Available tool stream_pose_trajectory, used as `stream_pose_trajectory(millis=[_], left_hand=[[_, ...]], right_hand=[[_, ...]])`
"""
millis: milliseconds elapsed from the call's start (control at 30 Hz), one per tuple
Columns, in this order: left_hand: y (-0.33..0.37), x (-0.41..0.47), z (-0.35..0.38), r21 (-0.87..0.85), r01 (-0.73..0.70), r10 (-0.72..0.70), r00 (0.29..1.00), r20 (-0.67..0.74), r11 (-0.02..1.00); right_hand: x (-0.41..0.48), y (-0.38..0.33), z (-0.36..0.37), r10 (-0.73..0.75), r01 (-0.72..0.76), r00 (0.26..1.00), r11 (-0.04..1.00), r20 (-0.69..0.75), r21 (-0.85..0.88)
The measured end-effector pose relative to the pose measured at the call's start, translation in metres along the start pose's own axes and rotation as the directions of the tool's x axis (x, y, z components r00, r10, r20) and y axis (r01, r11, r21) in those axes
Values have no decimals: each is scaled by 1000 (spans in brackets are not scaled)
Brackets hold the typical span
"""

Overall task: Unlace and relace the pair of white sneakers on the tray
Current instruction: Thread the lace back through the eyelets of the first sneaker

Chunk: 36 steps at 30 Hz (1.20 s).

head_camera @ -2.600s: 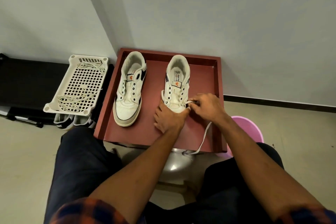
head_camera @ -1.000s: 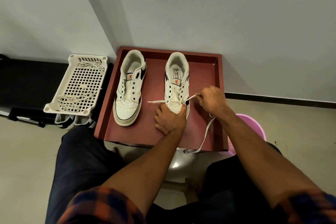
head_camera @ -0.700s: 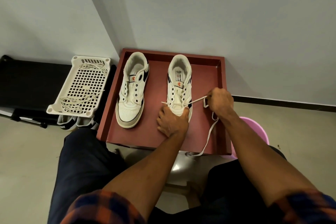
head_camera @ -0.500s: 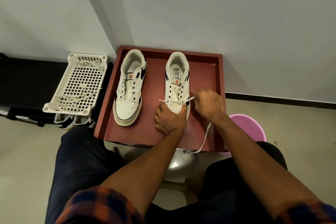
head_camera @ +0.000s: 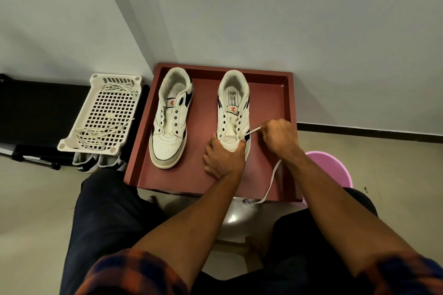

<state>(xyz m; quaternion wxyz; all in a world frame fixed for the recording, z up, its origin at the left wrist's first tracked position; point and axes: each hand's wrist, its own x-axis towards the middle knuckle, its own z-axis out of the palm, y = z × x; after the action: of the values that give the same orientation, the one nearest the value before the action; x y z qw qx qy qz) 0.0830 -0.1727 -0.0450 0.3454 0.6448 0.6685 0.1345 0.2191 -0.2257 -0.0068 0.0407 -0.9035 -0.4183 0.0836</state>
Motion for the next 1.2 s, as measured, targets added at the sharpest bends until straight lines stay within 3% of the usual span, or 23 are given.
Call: stream_pose_trajectory(millis=[200, 400, 500, 600, 767, 1033, 1200], left_hand=[[0, 1, -1, -13, 3, -3, 1000, 0, 1000], [-1, 1, 1, -14, -14, 13, 1000, -20, 1000], [-2, -1, 1, -12, -14, 14, 1000, -19, 1000], [-1, 0, 1, -16, -11, 11, 1000, -5, 1000], [-2, 2, 2, -8, -14, 14, 1000, -13, 1000], [-1, 1, 1, -12, -13, 13, 1000, -19, 1000], [-2, 0, 0, -18, -8, 8, 1000, -9, 1000]], right_hand=[[1, -2, 1, 60, -60, 998, 998, 12, 29], [-17, -9, -3, -232, 233, 972, 969, -17, 85], [-18, -4, 2, -291, 292, 956, 955, -30, 58], [-16, -1, 6, -242, 242, 970, 970, -33, -14], [1, 25, -2, -36, 36, 999, 999, -5, 14], [6, 6, -11, -10, 10, 996, 1000, 86, -6], [-7, -5, -7, -243, 233, 967, 965, 75, 123]])
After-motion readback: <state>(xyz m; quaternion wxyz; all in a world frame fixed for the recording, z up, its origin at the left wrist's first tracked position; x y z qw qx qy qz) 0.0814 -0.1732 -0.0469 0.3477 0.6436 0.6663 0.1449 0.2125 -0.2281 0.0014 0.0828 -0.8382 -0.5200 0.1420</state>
